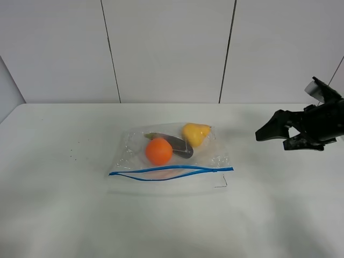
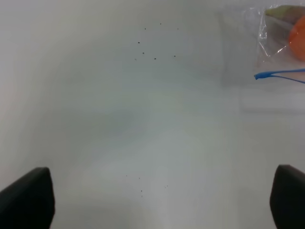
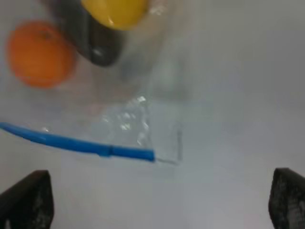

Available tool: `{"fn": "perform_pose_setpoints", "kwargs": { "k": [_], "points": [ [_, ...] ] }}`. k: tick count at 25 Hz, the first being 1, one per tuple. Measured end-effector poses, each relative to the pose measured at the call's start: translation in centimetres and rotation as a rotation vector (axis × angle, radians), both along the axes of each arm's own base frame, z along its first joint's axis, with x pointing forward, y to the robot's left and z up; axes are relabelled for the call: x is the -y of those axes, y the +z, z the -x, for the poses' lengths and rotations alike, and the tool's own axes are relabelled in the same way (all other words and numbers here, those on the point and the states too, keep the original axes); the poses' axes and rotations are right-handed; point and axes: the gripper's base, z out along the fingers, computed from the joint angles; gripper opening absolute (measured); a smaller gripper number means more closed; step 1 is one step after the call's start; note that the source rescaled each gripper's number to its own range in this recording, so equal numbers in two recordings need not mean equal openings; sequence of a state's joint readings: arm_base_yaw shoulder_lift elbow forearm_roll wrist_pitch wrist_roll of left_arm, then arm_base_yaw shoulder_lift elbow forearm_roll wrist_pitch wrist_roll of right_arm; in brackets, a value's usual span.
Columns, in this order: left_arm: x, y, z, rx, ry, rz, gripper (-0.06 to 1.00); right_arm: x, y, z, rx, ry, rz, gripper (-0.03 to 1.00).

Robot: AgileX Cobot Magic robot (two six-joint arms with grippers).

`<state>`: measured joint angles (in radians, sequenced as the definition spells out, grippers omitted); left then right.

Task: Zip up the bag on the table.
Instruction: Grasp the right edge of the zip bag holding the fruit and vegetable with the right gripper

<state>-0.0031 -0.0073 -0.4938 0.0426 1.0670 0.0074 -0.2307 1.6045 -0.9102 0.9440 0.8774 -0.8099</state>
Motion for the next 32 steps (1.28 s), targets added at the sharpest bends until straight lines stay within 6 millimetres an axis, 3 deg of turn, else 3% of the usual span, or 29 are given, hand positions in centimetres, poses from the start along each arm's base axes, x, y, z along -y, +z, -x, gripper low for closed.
{"fn": "perform_pose_setpoints", "kwargs": {
  "k": [4,9,15,24,32],
  "points": [
    [0.0,0.0,0.0,0.0,0.0,0.0,0.93,0.9,-4.3,-2.2,-0.052,0.074,-0.224,1.0],
    [0.0,0.0,0.0,0.0,0.0,0.0,0.93,0.9,-8.6,-4.0,-0.112,0.123,-0.358,1.0],
    [0.0,0.0,0.0,0.0,0.0,0.0,0.93,-0.9,-12.3,-5.9,-0.177,0.18,-0.431,1.0],
    [0.0,0.0,0.0,0.0,0.0,0.0,0.93,-5.2,-11.9,-7.7,-0.159,0.281,-0.422,1.0],
    [0.0,0.0,0.0,0.0,0.0,0.0,0.93,-6.0,-11.9,-7.7,-0.195,0.277,-0.431,1.0]
  ]
}}
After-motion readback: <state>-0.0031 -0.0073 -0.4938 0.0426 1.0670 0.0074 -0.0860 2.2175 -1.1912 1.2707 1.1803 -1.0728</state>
